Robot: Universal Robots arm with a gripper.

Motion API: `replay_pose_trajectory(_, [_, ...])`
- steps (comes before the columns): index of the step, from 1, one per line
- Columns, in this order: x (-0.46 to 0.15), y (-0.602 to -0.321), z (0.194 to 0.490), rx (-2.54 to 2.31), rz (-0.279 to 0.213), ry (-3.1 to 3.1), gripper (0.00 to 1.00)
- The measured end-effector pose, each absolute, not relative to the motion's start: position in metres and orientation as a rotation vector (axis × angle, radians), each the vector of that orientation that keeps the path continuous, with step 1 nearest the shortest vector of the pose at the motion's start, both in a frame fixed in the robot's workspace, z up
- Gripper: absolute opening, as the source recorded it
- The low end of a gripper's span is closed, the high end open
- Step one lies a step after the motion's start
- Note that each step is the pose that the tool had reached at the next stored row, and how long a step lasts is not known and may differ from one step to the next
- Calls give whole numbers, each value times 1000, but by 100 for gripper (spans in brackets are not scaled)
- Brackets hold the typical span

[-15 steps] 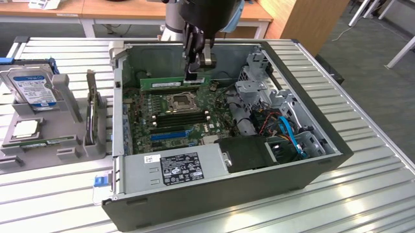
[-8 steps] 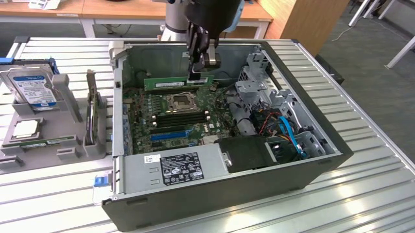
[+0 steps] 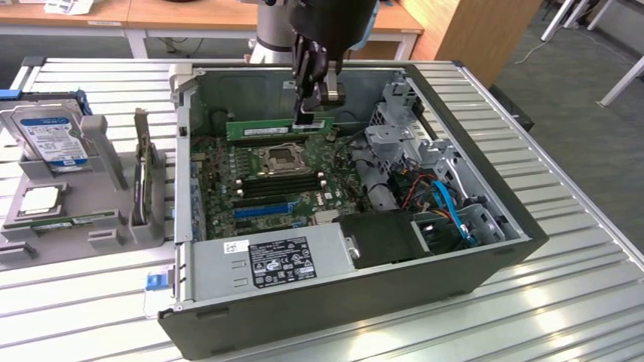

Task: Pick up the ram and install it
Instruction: 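Pick up the ram and move it above insertion slot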

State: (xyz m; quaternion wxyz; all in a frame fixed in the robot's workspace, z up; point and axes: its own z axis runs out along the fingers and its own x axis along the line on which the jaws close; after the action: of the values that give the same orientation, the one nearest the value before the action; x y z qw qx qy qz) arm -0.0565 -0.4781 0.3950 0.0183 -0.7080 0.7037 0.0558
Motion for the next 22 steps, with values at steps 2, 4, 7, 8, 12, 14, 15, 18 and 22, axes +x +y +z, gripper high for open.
replay_pose_trajectory(2, [-56,-478,395,-2199,173,2186,11])
replay_pose_trajectory(4, [-56,-478,395,-2199,173,2185,11])
replay_pose_trajectory(7, [-56,-478,395,-2199,173,2185,11])
replay_pose_trajectory(8, [-56,-478,395,-2199,173,2185,11])
replay_pose_trajectory(12, [-56,-478,395,-2199,173,2185,11])
replay_pose_trajectory(14, [-56,-477,395,-2199,173,2185,11])
replay_pose_trajectory(15, [-56,-476,395,-2199,173,2185,11])
replay_pose_trajectory(18, [-56,-472,394,-2199,173,2186,11])
replay_pose_trajectory(22, [-56,-468,394,-2198,173,2186,11])
